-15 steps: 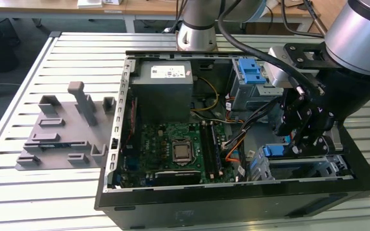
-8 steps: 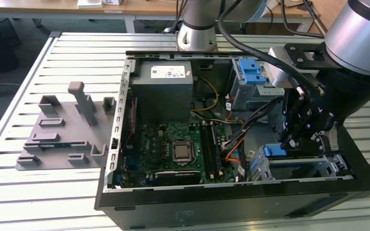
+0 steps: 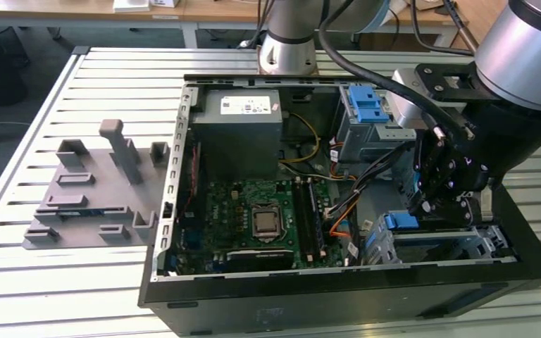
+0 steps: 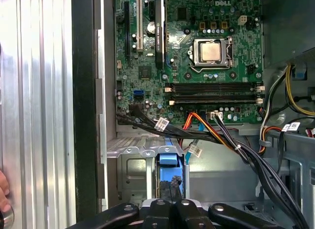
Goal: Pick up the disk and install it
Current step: 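Insert the disk into the insertion slot, then insert the first disk wire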
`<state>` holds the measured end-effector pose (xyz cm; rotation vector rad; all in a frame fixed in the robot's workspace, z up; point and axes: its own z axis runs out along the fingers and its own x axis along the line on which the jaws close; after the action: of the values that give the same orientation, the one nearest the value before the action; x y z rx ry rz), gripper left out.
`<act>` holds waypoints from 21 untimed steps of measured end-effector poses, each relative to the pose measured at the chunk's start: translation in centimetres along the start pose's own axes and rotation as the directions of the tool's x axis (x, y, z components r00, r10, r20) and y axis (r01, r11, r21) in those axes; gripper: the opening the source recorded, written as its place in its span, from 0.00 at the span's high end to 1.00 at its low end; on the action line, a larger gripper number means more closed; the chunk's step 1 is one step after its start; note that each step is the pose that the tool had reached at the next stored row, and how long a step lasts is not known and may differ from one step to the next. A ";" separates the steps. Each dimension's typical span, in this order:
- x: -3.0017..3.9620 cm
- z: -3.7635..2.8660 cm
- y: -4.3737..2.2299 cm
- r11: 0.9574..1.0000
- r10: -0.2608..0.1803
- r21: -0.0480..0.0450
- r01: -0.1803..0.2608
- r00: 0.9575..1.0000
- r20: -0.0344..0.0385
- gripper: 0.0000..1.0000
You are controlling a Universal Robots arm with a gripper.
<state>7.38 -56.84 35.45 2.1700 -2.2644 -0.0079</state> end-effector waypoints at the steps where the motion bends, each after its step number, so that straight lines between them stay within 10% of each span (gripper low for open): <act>1: 0.00 0.01 0.00 1.000 0.000 0.000 0.000 1.000 0.000 0.89; 12: -0.01 0.03 -0.08 1.000 0.000 0.000 0.000 1.000 0.000 0.89; 21: -0.07 0.01 -1.67 1.000 0.000 0.000 0.000 1.000 0.000 0.89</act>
<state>9.06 -56.84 35.43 2.1700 -2.2644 -0.0079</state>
